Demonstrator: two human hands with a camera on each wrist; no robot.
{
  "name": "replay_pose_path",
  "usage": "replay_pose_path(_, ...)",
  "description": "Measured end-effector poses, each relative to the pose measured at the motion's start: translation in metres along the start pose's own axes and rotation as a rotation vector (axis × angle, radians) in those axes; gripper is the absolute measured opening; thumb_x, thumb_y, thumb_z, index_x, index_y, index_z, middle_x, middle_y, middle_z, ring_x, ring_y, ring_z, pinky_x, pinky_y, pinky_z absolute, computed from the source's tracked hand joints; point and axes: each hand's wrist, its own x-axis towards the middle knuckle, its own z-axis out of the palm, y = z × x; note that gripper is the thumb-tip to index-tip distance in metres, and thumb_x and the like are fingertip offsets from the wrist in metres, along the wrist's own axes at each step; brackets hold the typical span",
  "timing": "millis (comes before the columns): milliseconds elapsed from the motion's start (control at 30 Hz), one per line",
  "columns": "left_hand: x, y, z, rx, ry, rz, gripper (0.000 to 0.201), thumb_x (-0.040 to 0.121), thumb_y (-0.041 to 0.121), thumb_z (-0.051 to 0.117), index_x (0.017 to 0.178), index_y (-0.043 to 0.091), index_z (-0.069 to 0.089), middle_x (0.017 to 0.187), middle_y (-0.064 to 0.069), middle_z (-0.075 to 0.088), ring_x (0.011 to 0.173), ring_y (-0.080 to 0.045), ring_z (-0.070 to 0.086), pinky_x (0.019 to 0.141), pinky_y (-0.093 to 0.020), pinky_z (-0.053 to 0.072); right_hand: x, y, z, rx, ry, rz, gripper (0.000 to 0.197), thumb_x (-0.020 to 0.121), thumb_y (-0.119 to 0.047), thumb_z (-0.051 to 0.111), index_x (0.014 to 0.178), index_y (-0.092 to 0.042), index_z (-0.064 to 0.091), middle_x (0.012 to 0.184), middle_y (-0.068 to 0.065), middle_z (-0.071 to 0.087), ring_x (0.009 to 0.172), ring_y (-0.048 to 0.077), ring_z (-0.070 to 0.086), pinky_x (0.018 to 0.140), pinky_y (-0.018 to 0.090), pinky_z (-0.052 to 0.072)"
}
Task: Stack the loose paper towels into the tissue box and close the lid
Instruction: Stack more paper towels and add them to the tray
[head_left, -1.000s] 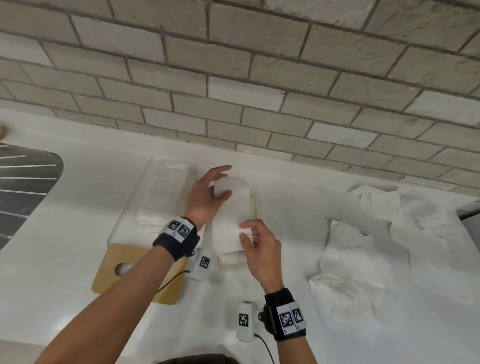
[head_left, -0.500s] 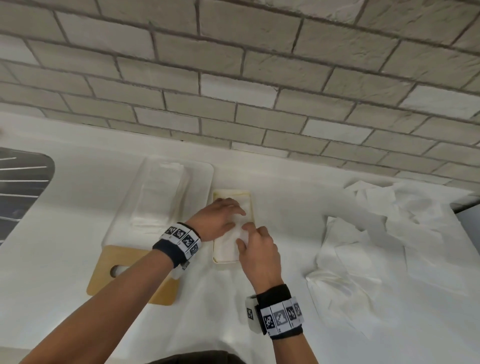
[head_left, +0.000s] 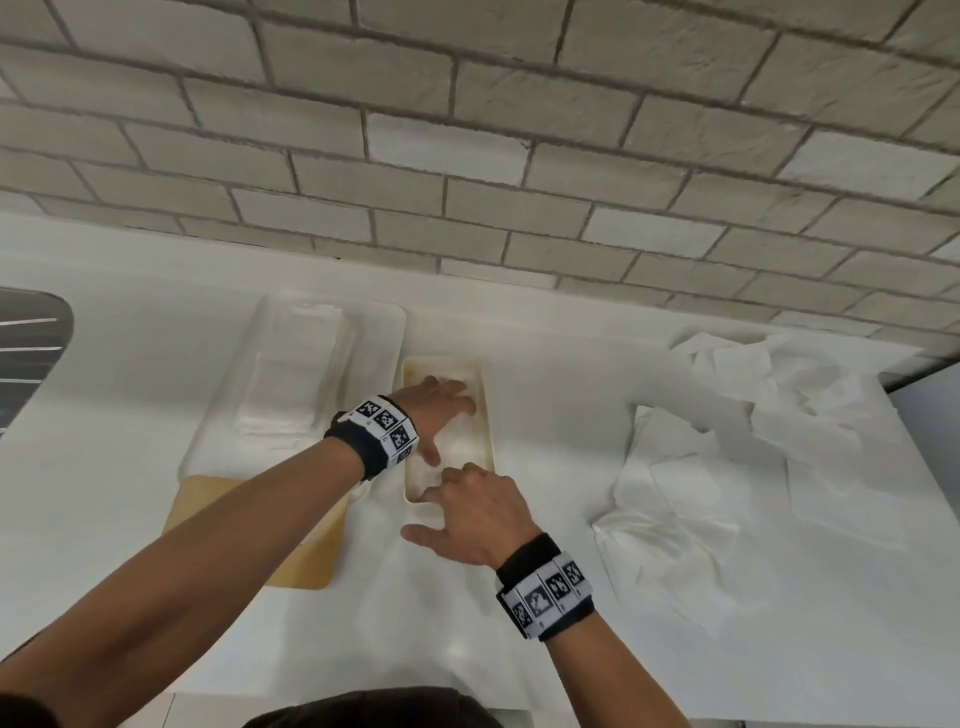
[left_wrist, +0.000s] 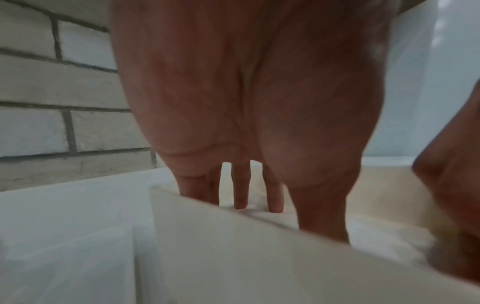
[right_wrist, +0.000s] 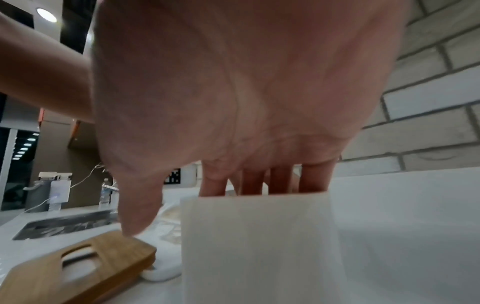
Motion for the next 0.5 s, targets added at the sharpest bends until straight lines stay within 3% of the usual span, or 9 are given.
replay_pose_path(133, -0.005, 0.008, 0.002, 0.023, 0.027, -0.025, 0.103, 0.078, 0.029, 0.095, 0.161, 0.026, 0.035, 0.175, -0.005, 0.017, 0.158, -0.04, 0.021, 0.128, -0.049, 0.027, 0.014, -0.005, -0.005, -0.006, -0.106, -0.003, 0.059, 0.095, -0.075, 0.054, 0.139, -0.038, 0.069, 0.162, -0.004, 0.045, 0.133, 0.025, 0.05, 0.1, 0.047, 0.05)
replay_pose_path(200, -0.013, 0.01, 0.003, 0.0, 0.03, -0.062, 0.103, 0.083, 0.028, 0.091, 0.165, 0.03, 0.03, 0.178, -0.002, 0.009, 0.163, -0.034, 0.015, 0.129, -0.046, 0.023, 0.01, -0.001, -0.008, 0.018, -0.088, -0.002, 0.055, 0.098, -0.069, 0.056, 0.141, -0.037, 0.068, 0.154, -0.001, 0.055, 0.13, 0.026, 0.053, 0.097, 0.045, 0.049)
replay_pose_path(267, -0.026, 0.01, 0.002, -0.052, 0.083, -0.104, 0.097, 0.088, 0.025, 0.085, 0.166, 0.033, 0.028, 0.178, 0.002, 0.009, 0.163, -0.025, 0.014, 0.127, -0.044, 0.03, -0.008, 0.007, -0.008, 0.083, 0.033, 0.006, 0.049, 0.102, -0.061, 0.056, 0.14, -0.033, 0.068, 0.132, 0.003, 0.07, 0.121, 0.028, 0.062, 0.091, 0.043, 0.051)
replay_pose_path(367, -0.048, 0.031, 0.005, -0.154, 0.408, -0.145, 0.073, 0.095, 0.024, 0.076, 0.159, 0.027, 0.043, 0.17, -0.003, 0.034, 0.154, -0.027, 0.038, 0.115, -0.047, 0.047, -0.054, 0.03, -0.003, 0.247, 0.391, 0.014, 0.037, 0.103, -0.055, 0.056, 0.127, -0.033, 0.073, 0.115, -0.008, 0.075, 0.107, 0.019, 0.067, 0.084, 0.036, 0.056)
replay_pose_path(433, -0.055, 0.066, 0.009, -0.234, 0.681, -0.116, 0.05, 0.096, 0.025, 0.074, 0.144, 0.022, 0.059, 0.148, -0.006, 0.06, 0.13, -0.03, 0.06, 0.099, -0.047, 0.057, -0.086, 0.066, 0.0, 0.367, 0.575, 0.116, 0.025, 0.102, -0.048, 0.059, 0.117, -0.036, 0.074, 0.107, -0.015, 0.076, 0.098, 0.011, 0.068, 0.08, 0.031, 0.056)
replay_pose_path(500, -0.053, 0.108, 0.011, -0.34, 0.806, -0.052, 0.029, 0.097, 0.026, 0.072, 0.125, 0.021, 0.069, 0.124, -0.003, 0.072, 0.108, -0.028, 0.069, 0.089, -0.044, 0.059, -0.11, 0.119, 0.008, 0.499, 0.705, 0.293, 0.014, 0.099, -0.04, 0.064, 0.108, -0.035, 0.074, 0.101, -0.015, 0.077, 0.09, 0.008, 0.071, 0.077, 0.03, 0.058)
